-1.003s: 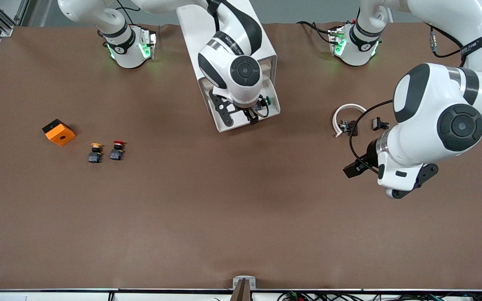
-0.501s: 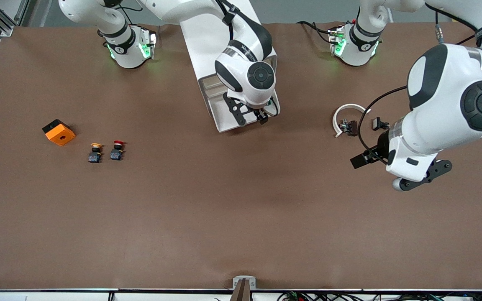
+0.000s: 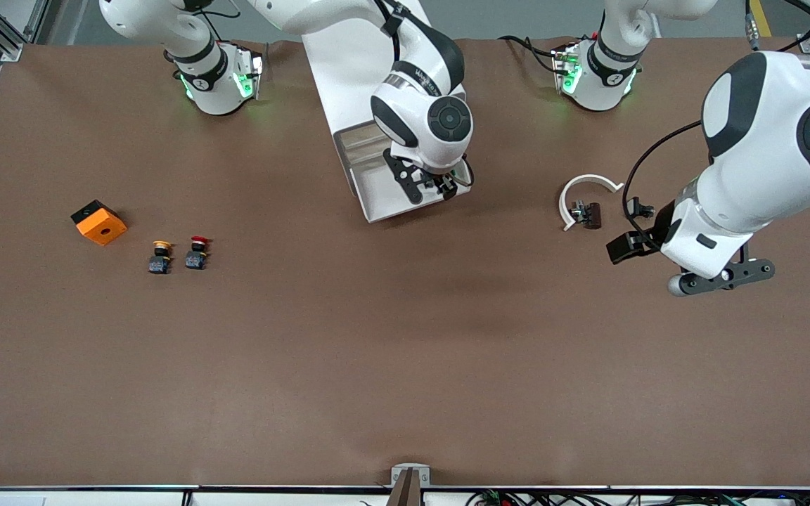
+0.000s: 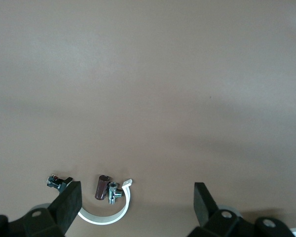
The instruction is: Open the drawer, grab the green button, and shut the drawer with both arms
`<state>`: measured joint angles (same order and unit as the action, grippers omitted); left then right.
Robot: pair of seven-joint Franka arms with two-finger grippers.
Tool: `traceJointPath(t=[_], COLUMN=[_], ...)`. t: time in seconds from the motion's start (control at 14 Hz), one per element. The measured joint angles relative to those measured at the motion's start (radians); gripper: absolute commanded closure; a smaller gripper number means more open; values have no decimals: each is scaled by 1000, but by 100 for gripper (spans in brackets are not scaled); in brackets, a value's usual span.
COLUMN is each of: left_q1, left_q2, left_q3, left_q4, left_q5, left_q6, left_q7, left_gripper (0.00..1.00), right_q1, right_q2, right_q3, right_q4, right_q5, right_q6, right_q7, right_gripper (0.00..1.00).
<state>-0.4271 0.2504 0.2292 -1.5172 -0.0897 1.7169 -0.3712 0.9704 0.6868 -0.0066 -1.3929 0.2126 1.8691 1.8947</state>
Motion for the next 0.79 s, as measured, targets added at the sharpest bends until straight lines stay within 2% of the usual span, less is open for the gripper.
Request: traceJointPath(t=[0.14,0.21,0.29,0.36,0.43,0.79], left_q1=[-2,-4,-5,-8,-10,-16], left_q2=[-16,-18,-18,-18,-18,-18], left_q3=[0,0,-1,-1,-2,-2], left_q4=[-47,-59,-66,-72,-77,-97], left_q5=[0,0,0,0,0,0], left_q6=[14,17,19,19,19,40], left_q7=[5,5,6,6,6,6], left_gripper=[0,0,0,0,0,0], right_q1=[0,0,1,1,2,29], right_q2=[7,8,8,9,10,13], right_q3=[-1,-1,-1,-1,-1,-1], right_q4=[0,0,0,0,0,1], right_q5=[0,0,-1,-1,-1,-15], right_q6=[0,0,0,3,14,56], right_q7=[0,0,-2,-2,-3,-5], right_gripper=[0,3,15,44,98,100])
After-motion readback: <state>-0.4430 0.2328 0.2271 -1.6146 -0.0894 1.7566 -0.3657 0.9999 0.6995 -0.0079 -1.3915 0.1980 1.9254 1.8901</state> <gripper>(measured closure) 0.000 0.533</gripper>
